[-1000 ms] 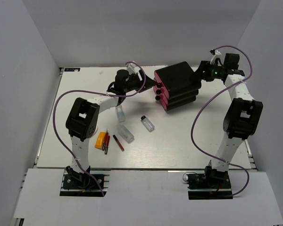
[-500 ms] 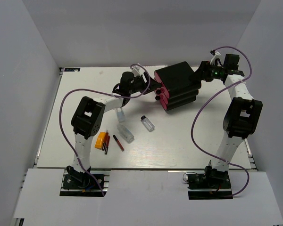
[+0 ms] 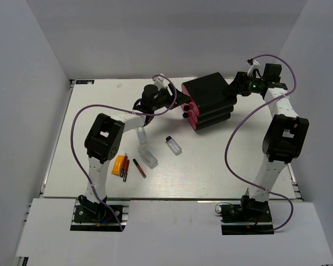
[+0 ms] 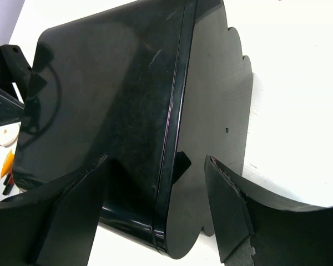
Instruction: Organize the makeup
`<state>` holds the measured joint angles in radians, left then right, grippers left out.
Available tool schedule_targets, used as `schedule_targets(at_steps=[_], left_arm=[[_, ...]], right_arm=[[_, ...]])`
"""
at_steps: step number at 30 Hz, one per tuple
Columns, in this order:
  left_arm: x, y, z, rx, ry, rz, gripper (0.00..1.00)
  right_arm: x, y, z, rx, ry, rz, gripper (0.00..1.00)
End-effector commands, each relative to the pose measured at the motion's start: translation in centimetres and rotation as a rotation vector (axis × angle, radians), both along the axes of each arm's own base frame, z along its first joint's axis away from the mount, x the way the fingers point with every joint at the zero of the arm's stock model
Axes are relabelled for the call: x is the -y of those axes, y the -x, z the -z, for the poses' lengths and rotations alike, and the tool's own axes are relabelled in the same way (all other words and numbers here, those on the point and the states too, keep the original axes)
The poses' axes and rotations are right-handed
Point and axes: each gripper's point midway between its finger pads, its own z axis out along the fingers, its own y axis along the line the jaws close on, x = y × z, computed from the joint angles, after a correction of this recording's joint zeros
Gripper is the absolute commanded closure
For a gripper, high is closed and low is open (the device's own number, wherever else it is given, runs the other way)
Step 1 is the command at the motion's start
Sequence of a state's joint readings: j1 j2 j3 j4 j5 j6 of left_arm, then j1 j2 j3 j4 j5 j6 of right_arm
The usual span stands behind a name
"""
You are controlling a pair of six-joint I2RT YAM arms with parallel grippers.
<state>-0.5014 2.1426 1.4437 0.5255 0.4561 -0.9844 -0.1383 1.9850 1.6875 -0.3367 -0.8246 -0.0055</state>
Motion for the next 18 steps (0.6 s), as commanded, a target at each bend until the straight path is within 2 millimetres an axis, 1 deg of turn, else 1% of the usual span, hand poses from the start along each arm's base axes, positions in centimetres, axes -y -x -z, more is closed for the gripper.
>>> schedule_targets(at_steps=[1, 3, 6, 12, 14, 15, 16, 18], left_arm=[[0.61, -0.23, -0.52, 0.028, 0.009, -0.004, 0.35], [0.64, -0.28, -0.15, 0.022, 0.009, -0.005, 0.37], [0.79, -0.28, 0.16, 0.016, 0.012, 0.002, 0.37], [0.72, -0.68, 0.09, 0.023, 0.021, -0.017, 0.37], [0.74, -0.73, -0.01, 0.024, 0.027, -0.019, 0.39], [0.74, -0.78, -0.08, 0.030, 0.031, -0.020, 0.41], [0.76, -0.80, -0.06, 0.031, 0.033, -0.020, 0.48], [0.74, -0.74, -0.11, 0.035, 0.040, -0.021, 0.57]], right_arm=[[0.11, 0.04, 0.95, -0.014, -0.001, -0.003, 0.26], [0.09, 0.10, 1.05, -0.017, -0.003, -0.004, 0.26], [0.14, 0.05, 1.00, -0.014, 0.001, 0.000, 0.27], [0.21, 0.17, 1.30, -0.022, 0.002, -0.001, 0.28], [0.07, 0.26, 1.37, -0.024, 0.003, -0.003, 0.28], [0.08, 0.26, 1.38, -0.023, 0.004, -0.004, 0.29], [0.09, 0.25, 1.39, -0.023, 0.005, -0.003, 0.30], [0.14, 0.22, 1.42, -0.022, 0.008, -0.001, 0.31]])
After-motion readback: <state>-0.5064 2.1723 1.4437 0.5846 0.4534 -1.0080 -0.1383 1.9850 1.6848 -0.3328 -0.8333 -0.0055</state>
